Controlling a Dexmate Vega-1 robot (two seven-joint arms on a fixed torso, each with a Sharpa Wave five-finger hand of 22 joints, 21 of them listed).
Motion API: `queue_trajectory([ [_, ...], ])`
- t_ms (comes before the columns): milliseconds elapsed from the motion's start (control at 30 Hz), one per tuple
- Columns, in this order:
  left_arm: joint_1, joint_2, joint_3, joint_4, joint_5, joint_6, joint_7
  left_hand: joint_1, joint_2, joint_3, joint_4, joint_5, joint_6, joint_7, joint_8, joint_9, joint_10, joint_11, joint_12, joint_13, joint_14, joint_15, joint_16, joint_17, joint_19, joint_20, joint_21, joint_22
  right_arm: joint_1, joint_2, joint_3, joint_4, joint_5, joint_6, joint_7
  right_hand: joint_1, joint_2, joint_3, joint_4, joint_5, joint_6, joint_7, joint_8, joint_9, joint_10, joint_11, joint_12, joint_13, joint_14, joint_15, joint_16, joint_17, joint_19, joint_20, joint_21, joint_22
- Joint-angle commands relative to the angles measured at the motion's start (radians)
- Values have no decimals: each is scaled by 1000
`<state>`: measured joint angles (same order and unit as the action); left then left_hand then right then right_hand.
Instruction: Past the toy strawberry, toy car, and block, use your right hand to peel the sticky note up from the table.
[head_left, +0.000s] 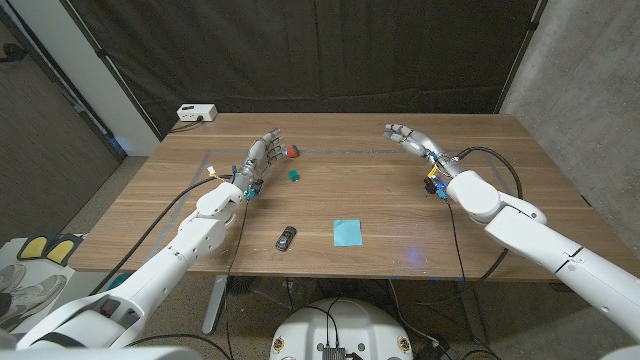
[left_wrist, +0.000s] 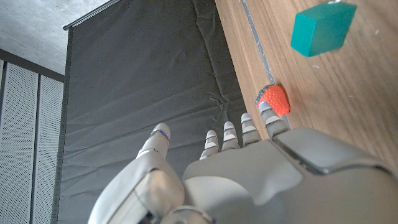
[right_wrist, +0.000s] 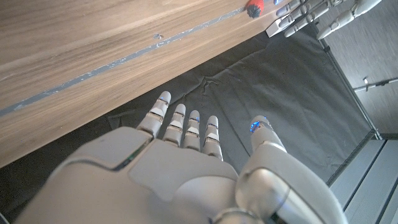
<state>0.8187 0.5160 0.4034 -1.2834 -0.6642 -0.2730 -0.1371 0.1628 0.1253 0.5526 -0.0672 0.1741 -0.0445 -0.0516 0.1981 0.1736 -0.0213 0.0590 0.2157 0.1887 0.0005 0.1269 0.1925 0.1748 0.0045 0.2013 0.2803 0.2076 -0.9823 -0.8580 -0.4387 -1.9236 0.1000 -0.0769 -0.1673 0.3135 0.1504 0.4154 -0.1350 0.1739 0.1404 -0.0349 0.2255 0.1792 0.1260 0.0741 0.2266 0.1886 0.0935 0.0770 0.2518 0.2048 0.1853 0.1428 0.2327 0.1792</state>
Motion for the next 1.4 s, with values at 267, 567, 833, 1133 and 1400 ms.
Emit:
queue_trajectory([
  [267,7,4,3,-13,1,-2,-4,10,1,7,-3,-1,6,-6,-4,2,10,2,7,4,12,3,5,6,1,13,6,4,-12,-69,-22,-154,-106,-134,42,23,3,13,-6,5,47,5,7,5,36,-4,6,4,20,-6,5,2,10,2,3,2],
  [567,6,1,2,-5,-3,-8,-11,8,0,7,-3,-1,8,-7,-6,2,15,0,8,4,14,4,5,6,1,13,6,4,-5,-106,-41,-252,-174,-241,79,92,-8,43,-42,10,66,7,5,5,54,-16,-1,3,48,-21,4,-7,31,2,3,1],
  [833,-3,-6,5,11,-5,-12,-21,6,-3,5,-2,-1,11,-7,-6,3,17,1,8,4,17,4,5,7,1,13,6,5,29,-140,-92,-347,-279,-390,140,155,-19,65,-56,11,45,9,-8,6,55,-28,-10,3,57,-29,-2,-11,52,6,4,1],
  [1133,-7,-7,8,10,-4,-9,-25,3,-5,4,-1,-1,12,-6,-7,3,18,2,8,5,21,5,6,8,1,13,6,5,62,-162,-147,-427,-393,-483,204,222,-29,86,-58,15,55,9,-6,6,56,-32,-17,4,84,-41,-1,-13,80,1,8,0],
  [1400,-13,-7,11,13,-1,-8,-30,1,-7,3,0,-1,13,-7,-8,3,19,2,7,5,20,5,5,9,0,13,6,6,105,-171,-196,-477,-465,-565,313,279,-43,97,-54,15,68,6,-5,7,85,-41,-14,4,95,-51,-5,-13,93,-7,6,1],
])
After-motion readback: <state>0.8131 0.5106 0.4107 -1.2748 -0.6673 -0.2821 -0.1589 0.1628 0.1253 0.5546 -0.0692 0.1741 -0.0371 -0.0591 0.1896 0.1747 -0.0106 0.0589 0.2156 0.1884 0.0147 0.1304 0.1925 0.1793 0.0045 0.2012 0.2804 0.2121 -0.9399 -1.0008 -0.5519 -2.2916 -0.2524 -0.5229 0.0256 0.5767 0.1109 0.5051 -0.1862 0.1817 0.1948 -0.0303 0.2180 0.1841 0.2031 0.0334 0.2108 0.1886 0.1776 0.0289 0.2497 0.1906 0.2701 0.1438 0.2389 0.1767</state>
